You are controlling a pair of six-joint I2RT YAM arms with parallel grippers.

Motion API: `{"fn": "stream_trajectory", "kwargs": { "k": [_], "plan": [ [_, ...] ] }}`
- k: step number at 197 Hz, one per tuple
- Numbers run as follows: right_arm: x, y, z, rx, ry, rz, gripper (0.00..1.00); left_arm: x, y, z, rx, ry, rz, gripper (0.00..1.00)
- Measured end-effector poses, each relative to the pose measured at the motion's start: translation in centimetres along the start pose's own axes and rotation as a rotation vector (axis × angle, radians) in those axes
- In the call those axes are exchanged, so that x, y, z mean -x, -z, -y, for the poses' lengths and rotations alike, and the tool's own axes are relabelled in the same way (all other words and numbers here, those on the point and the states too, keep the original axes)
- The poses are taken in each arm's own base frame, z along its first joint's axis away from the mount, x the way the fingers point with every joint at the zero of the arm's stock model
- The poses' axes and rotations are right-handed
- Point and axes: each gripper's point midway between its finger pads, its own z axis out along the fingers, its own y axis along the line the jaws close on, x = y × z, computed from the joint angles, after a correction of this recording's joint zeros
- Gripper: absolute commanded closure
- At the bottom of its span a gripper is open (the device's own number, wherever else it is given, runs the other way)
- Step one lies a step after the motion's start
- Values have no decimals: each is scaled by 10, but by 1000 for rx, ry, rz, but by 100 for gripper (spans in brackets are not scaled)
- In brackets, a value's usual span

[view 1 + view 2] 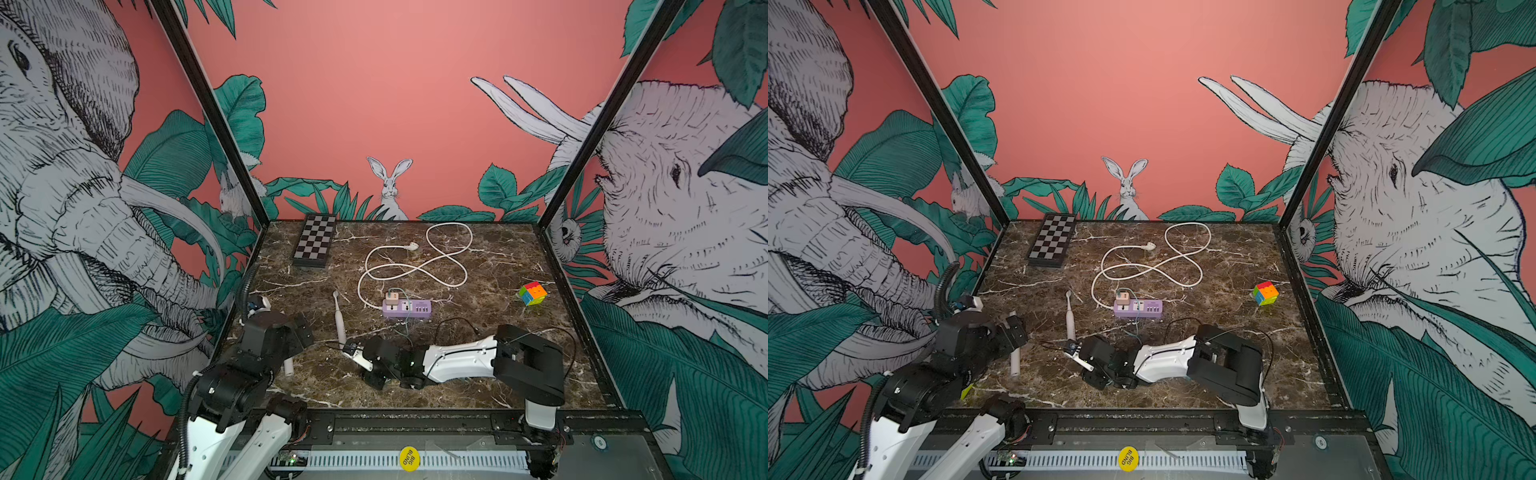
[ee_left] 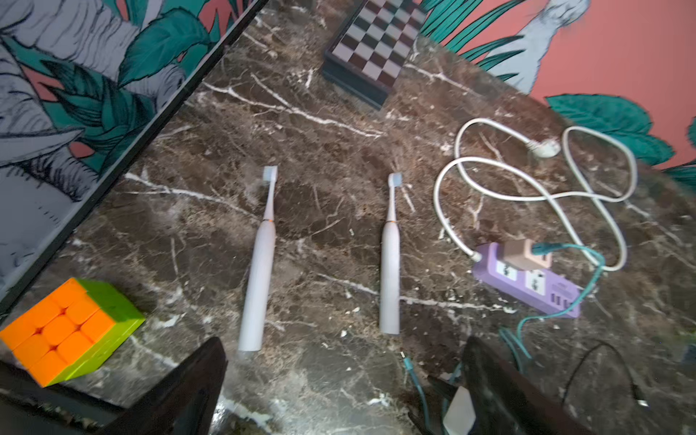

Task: Charge the electric toothbrush
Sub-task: Pick up the charging cable from the center of the board.

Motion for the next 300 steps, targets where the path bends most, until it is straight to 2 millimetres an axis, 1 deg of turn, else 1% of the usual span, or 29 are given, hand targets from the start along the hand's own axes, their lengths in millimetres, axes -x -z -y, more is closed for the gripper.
{"fn": "stream_trajectory", "kwargs": {
  "k": [22, 51, 61, 77, 85, 114, 130, 148, 159, 200, 216, 236, 257, 281, 300],
  "plan": [
    [0, -4, 3, -28, 8, -6, 59, -6, -6, -6, 42, -5, -20, 1],
    [5, -4, 13, -93, 25, 2, 62, -5, -5, -9, 54, -2, -13, 1],
    [3, -4, 18, -124, 30, -5, 65, -5, -5, -10, 56, -2, -11, 1],
    [-2, -6, 23, -152, 41, -26, 67, -5, -5, -10, 56, -1, -9, 1],
    [-5, -7, 23, -156, 43, -35, 68, -5, -5, -10, 55, -1, -9, 1],
    [1, -12, 19, -137, 47, -34, 68, -6, -5, -10, 56, -2, -10, 1],
    [3, -14, 17, -130, 43, -35, 74, -6, -6, -10, 57, -3, -12, 1],
    [3, -16, 17, -132, 43, -46, 86, -8, -7, -10, 58, -5, -17, 1],
    [4, -17, 18, -138, 43, -59, 91, -9, -8, -10, 58, -6, -20, 1],
    [2, -16, 20, -143, 26, -83, 96, -12, -13, -6, 56, -16, -55, 1],
    [2, -16, 21, -138, 11, -82, 100, -18, -21, -3, 60, -25, -92, 1],
    [2, -15, 23, -128, -4, -82, 100, -28, -30, 1, 53, -34, -141, 1],
    [-4, -7, 25, -114, -30, -87, 100, -38, -36, 8, 22, -43, -186, 1],
    [-17, 9, 36, -86, -75, -101, 100, -51, -45, 22, -46, -48, -240, 1],
    [-17, 24, 46, -60, -133, -76, 100, -68, -54, 32, -104, -38, -298, 1]
  ]
}}
